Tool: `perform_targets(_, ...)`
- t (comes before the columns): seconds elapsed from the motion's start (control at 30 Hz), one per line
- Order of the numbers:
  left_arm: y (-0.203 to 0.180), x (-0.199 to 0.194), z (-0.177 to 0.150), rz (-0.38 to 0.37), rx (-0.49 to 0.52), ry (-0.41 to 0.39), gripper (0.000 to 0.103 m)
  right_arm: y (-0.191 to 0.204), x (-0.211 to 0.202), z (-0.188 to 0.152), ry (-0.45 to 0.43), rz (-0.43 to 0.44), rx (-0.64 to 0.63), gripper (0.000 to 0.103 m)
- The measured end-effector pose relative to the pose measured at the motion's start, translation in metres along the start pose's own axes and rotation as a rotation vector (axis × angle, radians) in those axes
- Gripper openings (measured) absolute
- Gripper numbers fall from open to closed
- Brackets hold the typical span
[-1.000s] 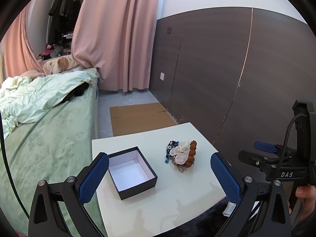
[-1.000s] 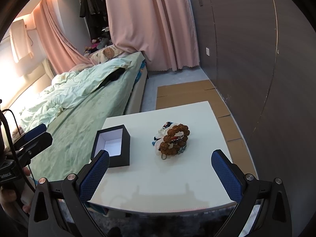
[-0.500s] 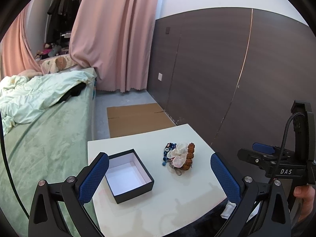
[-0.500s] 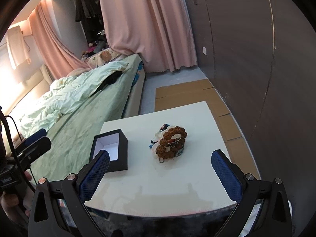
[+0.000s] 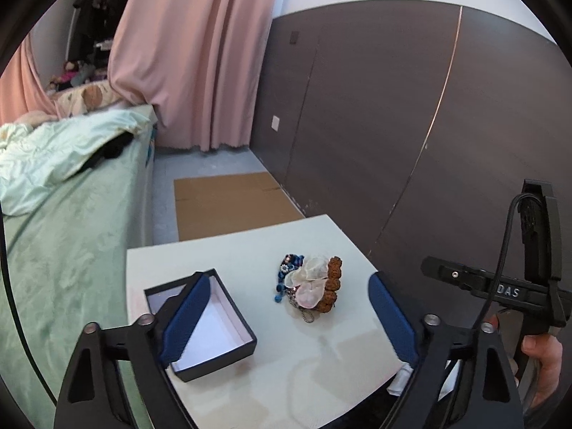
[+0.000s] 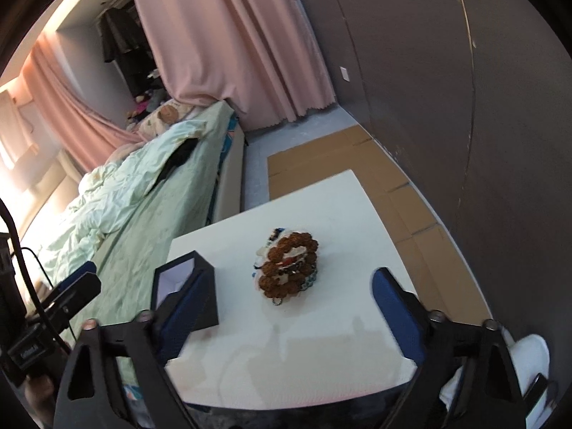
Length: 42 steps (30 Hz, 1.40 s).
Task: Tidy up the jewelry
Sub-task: 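Grasp the brown bead bracelet from the pile with the right tool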
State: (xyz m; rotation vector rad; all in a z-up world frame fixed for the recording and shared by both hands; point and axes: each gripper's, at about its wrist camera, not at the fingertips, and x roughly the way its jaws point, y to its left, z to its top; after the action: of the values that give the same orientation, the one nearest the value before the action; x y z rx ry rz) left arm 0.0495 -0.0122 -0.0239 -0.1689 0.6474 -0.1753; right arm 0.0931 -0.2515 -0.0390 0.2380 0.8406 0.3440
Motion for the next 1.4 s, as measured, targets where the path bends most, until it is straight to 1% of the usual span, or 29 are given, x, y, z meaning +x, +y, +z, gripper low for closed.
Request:
perform_targets(0.1,-0.001,0.016,0.001,-0.007,0.0,0.031,0.079,-0.01,0.012,0.003,0.026,0.019,0.048,0.077)
perform_targets(0.27,0.003,0.036,0.002,-0.022,-0.011,0.074,0.072,-0.019,0.035,0.007,0.052,0.113,0.11,0.077)
perform_targets(0.43,0.007,0.055,0.004,-0.016,-0.016,0.095,0.071,-0.021,0.075,0.008,0.127,0.164,0.162,0.07)
perform_targets(0.5,0.01,0.062,0.005,-0.012,-0.022,0.103,0.071,-0.022,0.092,0.008,0.164,0.201,0.201,0.068)
perform_targets(0.63,0.019,0.079,0.01,0.002,-0.031,0.119,0.069,-0.022,0.123,0.009,0.221,0.265,0.262,0.067)
perform_targets(0.7,0.023,0.086,0.013,0.007,-0.032,0.122,0.069,-0.022,0.135,0.009,0.239,0.281,0.285,0.066)
perform_targets(0.77,0.025,0.093,0.015,0.009,-0.034,0.128,0.069,-0.024,0.145,0.01,0.259,0.279,0.31,0.065)
perform_targets(0.83,0.026,0.1,0.017,0.0,-0.039,0.136,0.069,-0.025,0.154,0.009,0.283,0.282,0.339,0.053)
perform_targets(0.87,0.026,0.104,0.018,-0.003,-0.04,0.14,0.069,-0.026,0.158,0.006,0.297,0.298,0.36,0.037)
perform_targets(0.9,0.025,0.107,0.018,-0.012,-0.043,0.146,0.069,-0.028,0.159,0.003,0.302,0.326,0.378,0.023)
perform_targets(0.97,0.025,0.115,0.017,-0.034,-0.051,0.16,0.069,-0.032,0.157,0.003,0.291,0.348,0.396,0.022)
perform_targets(1.17,0.014,0.128,0.014,-0.056,-0.035,0.181,0.069,-0.039,0.134,0.007,0.226,0.368,0.403,0.021)
perform_targets(1.27,0.004,0.135,0.01,-0.061,-0.01,0.194,0.069,-0.047,0.126,0.009,0.21,0.371,0.428,0.021)
perform_targets(1.4,-0.013,0.145,0.005,-0.056,0.044,0.218,0.069,-0.057,0.117,0.011,0.185,0.354,0.457,0.021)
